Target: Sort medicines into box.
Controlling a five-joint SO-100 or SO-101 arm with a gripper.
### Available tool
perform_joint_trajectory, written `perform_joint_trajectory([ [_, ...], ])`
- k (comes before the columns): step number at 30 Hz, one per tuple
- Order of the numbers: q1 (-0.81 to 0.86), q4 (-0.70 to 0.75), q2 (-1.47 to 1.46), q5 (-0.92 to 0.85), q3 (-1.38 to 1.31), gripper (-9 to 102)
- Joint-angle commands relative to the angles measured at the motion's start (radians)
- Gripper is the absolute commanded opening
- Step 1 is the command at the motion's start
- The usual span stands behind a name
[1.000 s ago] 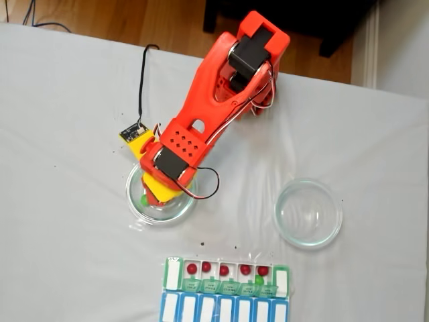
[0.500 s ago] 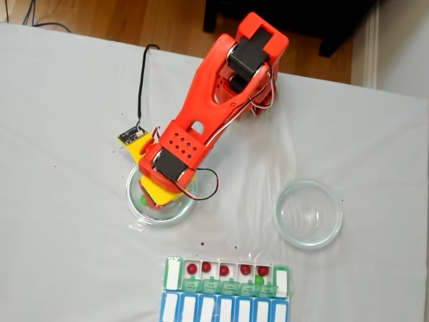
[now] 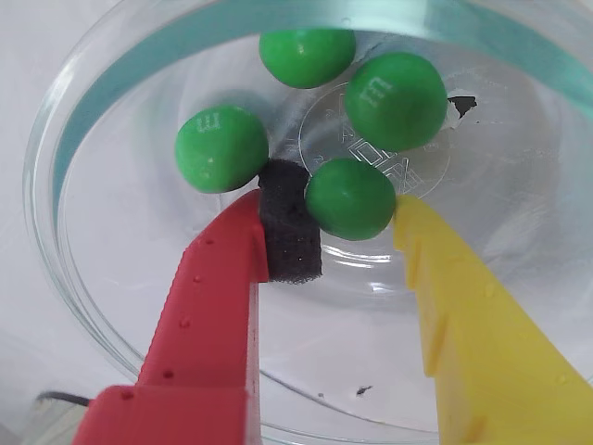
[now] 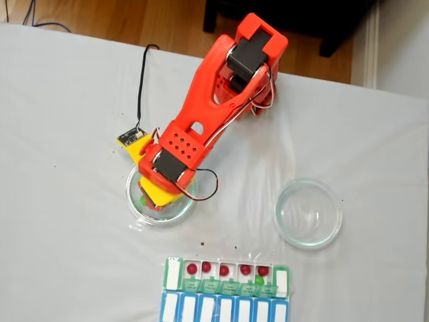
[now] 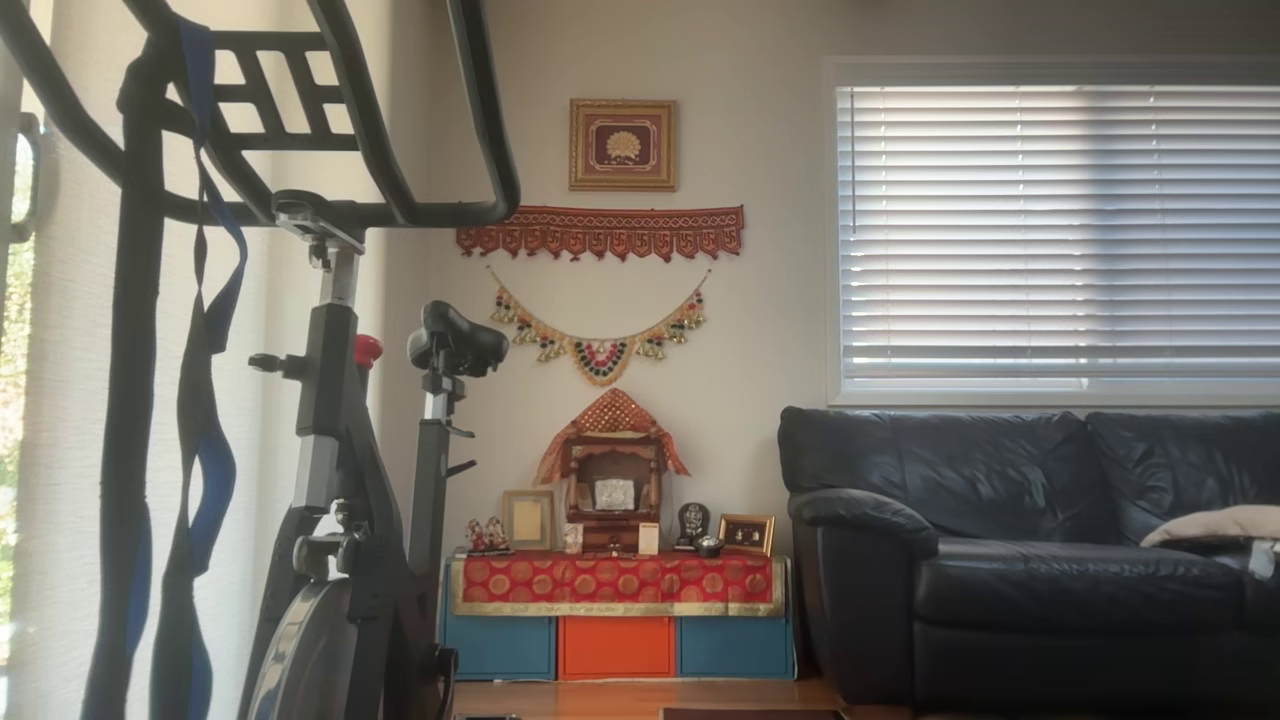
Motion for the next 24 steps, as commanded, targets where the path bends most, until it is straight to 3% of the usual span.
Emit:
perform_joint_trajectory([
  [1,0.005,-0.008,0.002,0.005,-0.017,12],
  [10,0.002,0.009,-0.035,0.017,-0.057,2],
  [24,-0.006,0.006,-0.031,0.006,-0.051,5],
])
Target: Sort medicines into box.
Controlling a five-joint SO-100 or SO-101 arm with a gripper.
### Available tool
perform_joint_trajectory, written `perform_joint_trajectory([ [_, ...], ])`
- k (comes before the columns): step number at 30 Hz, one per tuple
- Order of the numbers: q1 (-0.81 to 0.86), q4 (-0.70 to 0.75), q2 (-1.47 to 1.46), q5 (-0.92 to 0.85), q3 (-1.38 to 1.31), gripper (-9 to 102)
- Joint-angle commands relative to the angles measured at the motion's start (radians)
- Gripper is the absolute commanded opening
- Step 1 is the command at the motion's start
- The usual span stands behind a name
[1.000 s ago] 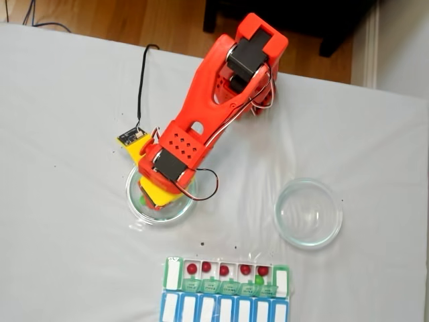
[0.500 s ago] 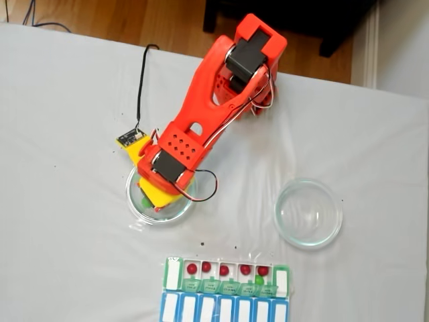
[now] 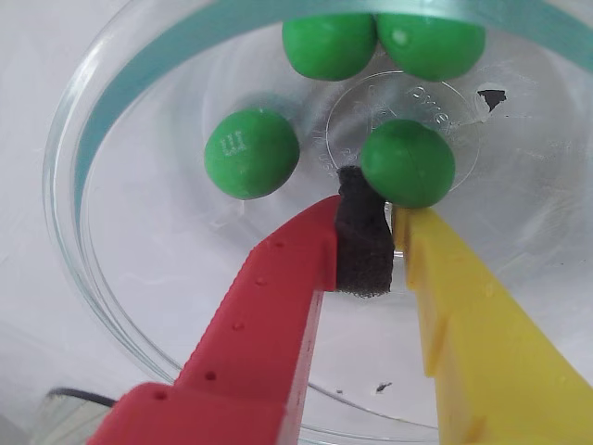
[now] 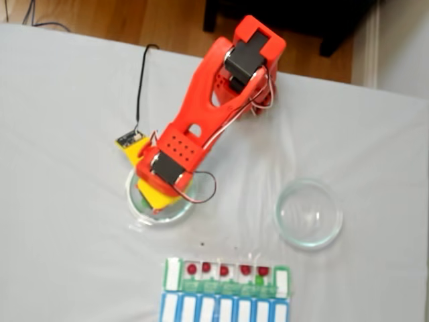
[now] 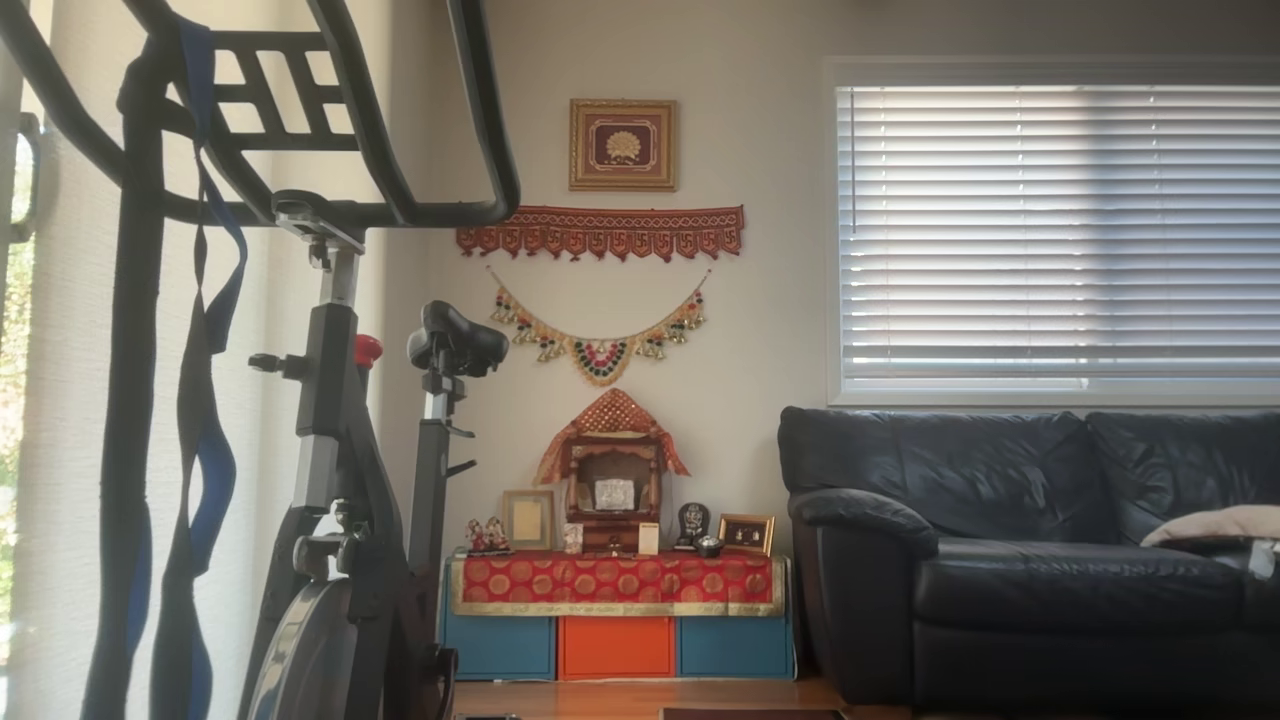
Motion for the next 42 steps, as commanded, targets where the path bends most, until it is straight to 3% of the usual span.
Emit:
perform_joint_trajectory([
  [1,-0.008,0.008,0.014,-0.014,-0.012,6],
  [18,-0.014,0.124,0.103,-0.129,-0.003,25],
  [42,0.031,0.061,0.115,-0.107,-0.002,19],
])
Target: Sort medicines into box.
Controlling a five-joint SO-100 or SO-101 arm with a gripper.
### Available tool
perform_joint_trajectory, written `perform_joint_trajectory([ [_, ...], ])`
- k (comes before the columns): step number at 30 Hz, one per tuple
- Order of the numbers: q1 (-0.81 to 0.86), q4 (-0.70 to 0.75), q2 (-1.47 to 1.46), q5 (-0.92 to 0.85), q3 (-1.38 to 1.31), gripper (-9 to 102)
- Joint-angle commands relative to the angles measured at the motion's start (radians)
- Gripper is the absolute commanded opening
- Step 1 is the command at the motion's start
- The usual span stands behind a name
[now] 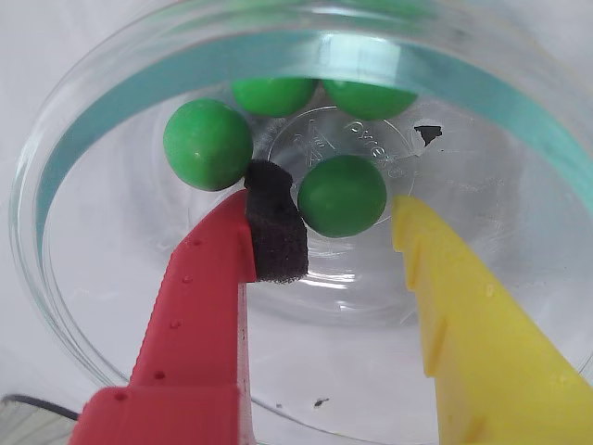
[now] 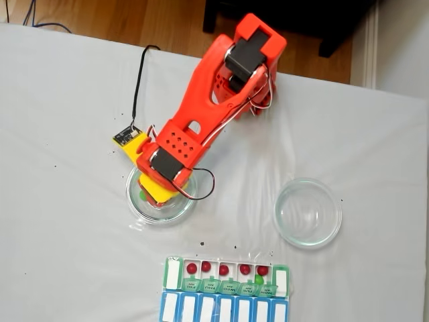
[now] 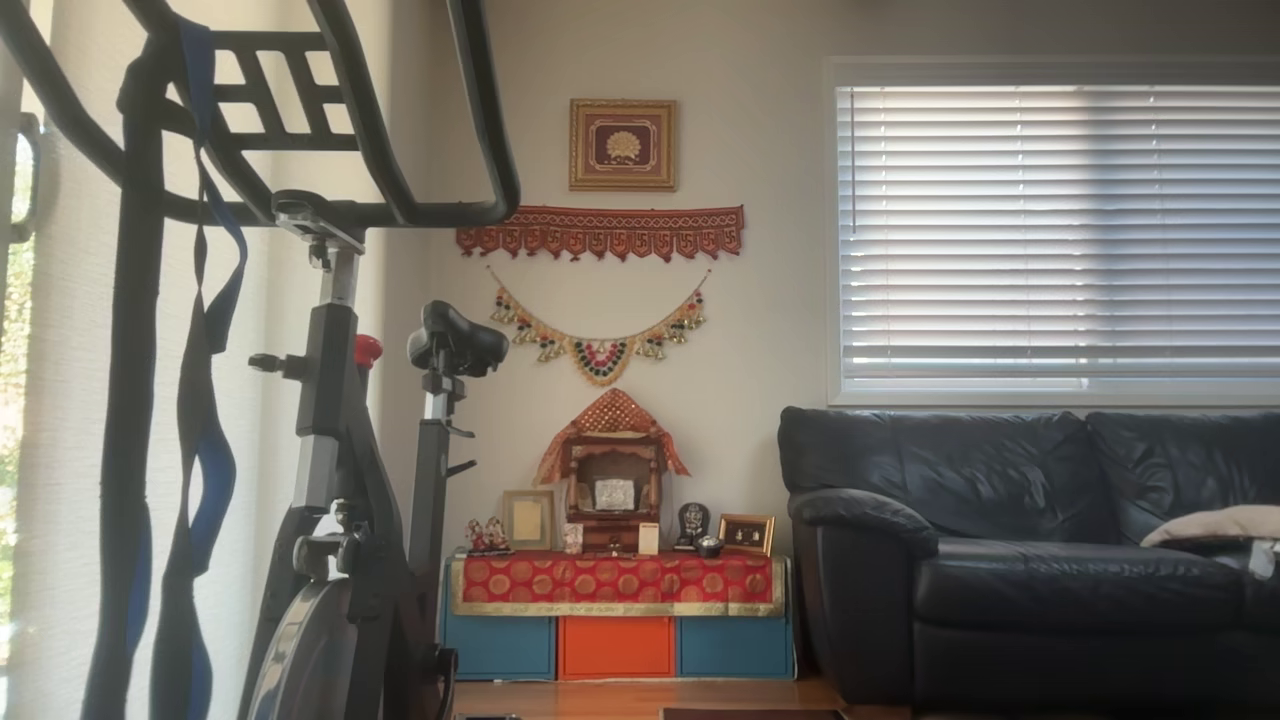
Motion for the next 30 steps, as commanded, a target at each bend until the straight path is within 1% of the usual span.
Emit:
perform_joint_trajectory([
  [1,0.011,-0.009,0.071,0.005,-0.02,19],
  [8,0.023,-0.003,0.075,-0.008,-0.028,19],
  [15,0.037,-0.002,0.081,-0.017,-0.035,17],
  [22,0.046,0.028,0.08,-0.034,-0.051,20],
  [30,0.046,0.018,0.075,-0.02,-0.051,19],
])
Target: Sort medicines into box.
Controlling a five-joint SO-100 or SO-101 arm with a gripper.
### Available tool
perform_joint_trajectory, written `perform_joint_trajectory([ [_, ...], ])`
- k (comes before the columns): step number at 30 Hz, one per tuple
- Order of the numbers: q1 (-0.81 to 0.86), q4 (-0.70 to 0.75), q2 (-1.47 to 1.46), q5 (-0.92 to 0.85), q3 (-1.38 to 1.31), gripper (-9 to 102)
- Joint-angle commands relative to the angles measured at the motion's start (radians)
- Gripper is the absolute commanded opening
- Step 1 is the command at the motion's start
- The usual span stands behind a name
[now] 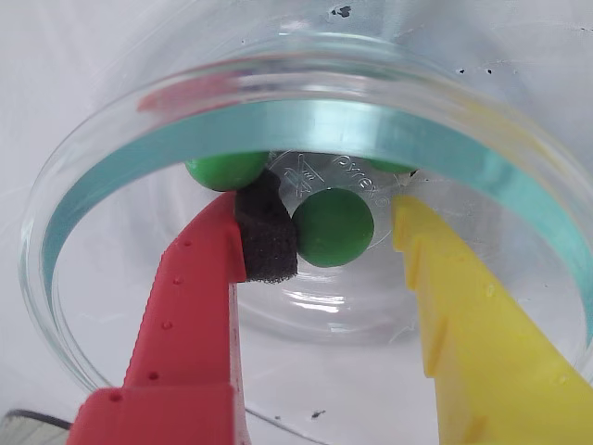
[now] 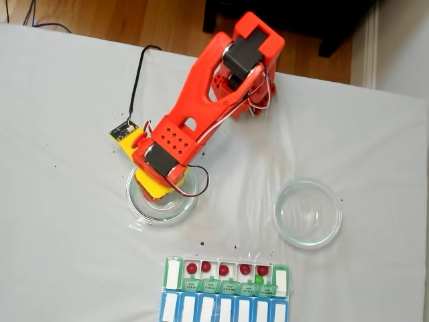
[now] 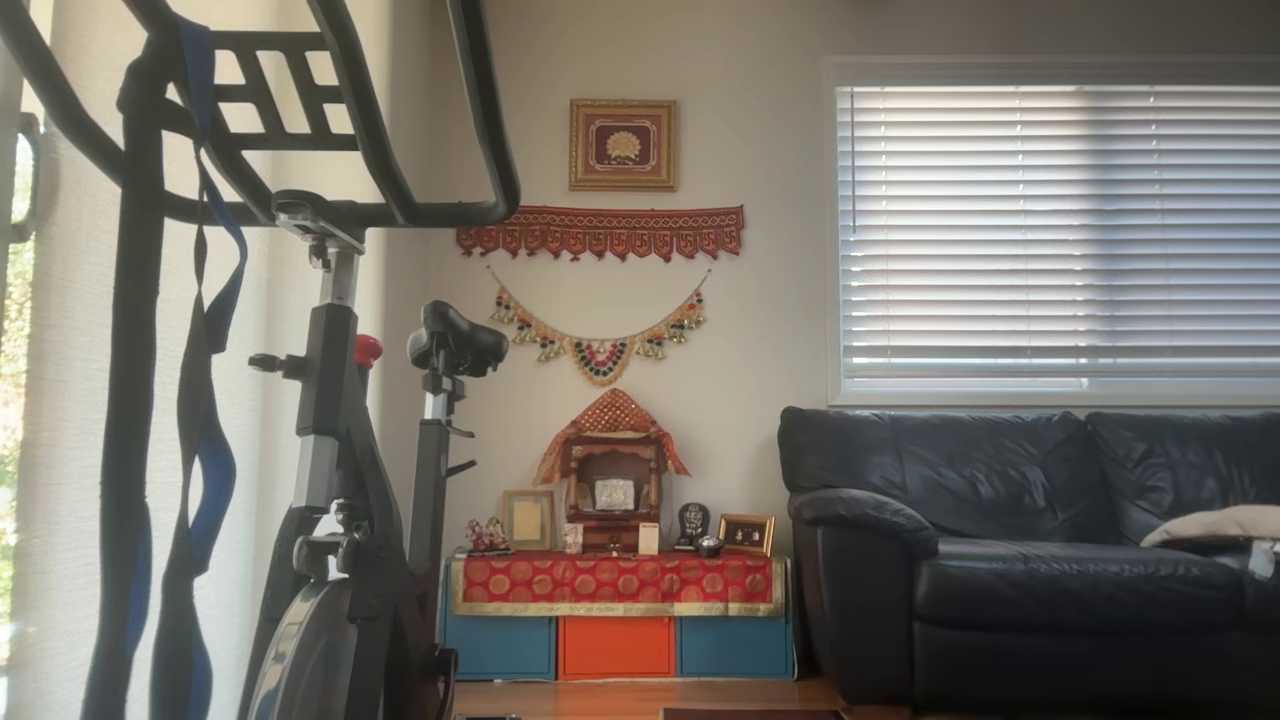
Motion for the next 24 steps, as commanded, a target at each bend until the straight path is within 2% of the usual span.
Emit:
perform_joint_trajectory([
  [1,0.008,-0.008,0.075,0.011,-0.049,19],
  [24,0.0,-0.031,0.083,0.025,-0.028,12],
])
